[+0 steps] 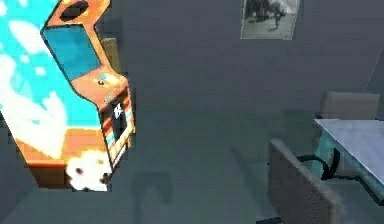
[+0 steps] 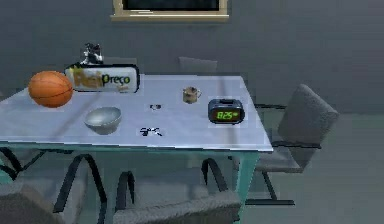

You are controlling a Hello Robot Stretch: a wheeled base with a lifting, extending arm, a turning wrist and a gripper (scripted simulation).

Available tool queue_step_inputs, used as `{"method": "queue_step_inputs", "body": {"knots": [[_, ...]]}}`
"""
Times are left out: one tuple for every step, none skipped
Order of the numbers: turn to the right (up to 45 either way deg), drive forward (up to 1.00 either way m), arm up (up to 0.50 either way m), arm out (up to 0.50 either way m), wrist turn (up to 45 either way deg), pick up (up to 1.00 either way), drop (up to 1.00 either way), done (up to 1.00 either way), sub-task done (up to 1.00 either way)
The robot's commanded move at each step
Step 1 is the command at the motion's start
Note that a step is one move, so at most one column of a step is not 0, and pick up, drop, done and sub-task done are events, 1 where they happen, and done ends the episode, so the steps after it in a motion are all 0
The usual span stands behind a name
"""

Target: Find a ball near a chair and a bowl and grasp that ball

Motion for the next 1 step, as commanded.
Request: {"method": "queue_step_inputs", "body": {"knots": [[0.0, 0.40, 0.00, 0.00, 0.0, 0.00, 0.00, 0.00, 0.00]]}}
